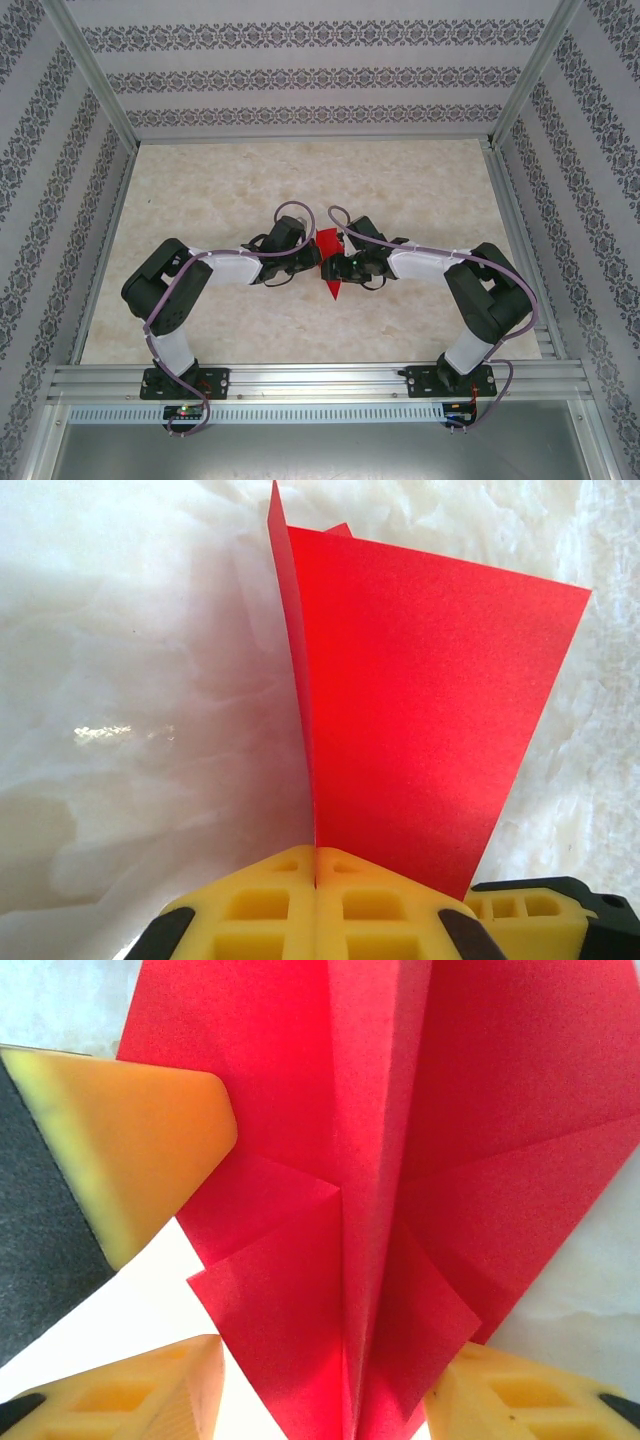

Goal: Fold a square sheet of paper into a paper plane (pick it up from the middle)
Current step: Move a paper plane to the center of the table.

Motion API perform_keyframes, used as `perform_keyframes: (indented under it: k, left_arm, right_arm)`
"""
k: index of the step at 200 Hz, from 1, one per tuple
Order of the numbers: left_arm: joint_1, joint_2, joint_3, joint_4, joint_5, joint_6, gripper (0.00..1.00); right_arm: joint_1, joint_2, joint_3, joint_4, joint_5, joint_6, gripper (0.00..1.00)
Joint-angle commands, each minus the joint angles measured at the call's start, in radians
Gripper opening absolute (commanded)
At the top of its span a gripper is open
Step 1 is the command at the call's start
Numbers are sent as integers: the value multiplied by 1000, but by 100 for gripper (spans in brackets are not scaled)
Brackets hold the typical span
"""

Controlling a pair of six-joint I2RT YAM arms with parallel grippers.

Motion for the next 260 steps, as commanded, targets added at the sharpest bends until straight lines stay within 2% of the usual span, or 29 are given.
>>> perform_keyframes:
  k: [1, 36, 56, 93, 122, 160, 199, 213, 236, 260]
  left_arm:
    - [14, 2, -15, 44, 14, -18, 0]
    - [16, 7, -17, 47, 18, -19, 0]
    - [16, 7, -16, 46, 19, -19, 0]
    - [16, 4, -20, 39, 16, -18, 0]
    - [15, 0, -20, 33, 17, -15, 0]
    - [15, -6, -18, 33, 20, -15, 0]
    - [15, -7, -17, 27, 20, -13, 5]
    - [15, -8, -14, 24, 20, -13, 6]
    - [18, -26, -9, -3, 9, -8, 13]
    - [29, -78, -7, -80, -36, 7, 31]
  right_arm:
    - [7, -2, -9, 44, -6, 0, 58]
    - [8, -19, -27, 66, -18, -3, 61]
    - [7, -14, -22, 52, 1, 1, 55]
    - [8, -17, -13, 27, 72, 30, 36]
    - [8, -14, 0, 0, 124, 58, 27]
    - [10, 11, 19, 6, 103, 64, 24]
    - [11, 16, 32, 29, 64, 64, 24]
    - [10, 18, 36, 24, 67, 61, 21]
    - [11, 11, 50, -15, 101, 40, 11]
    - [11, -21, 78, -112, 187, -12, 8]
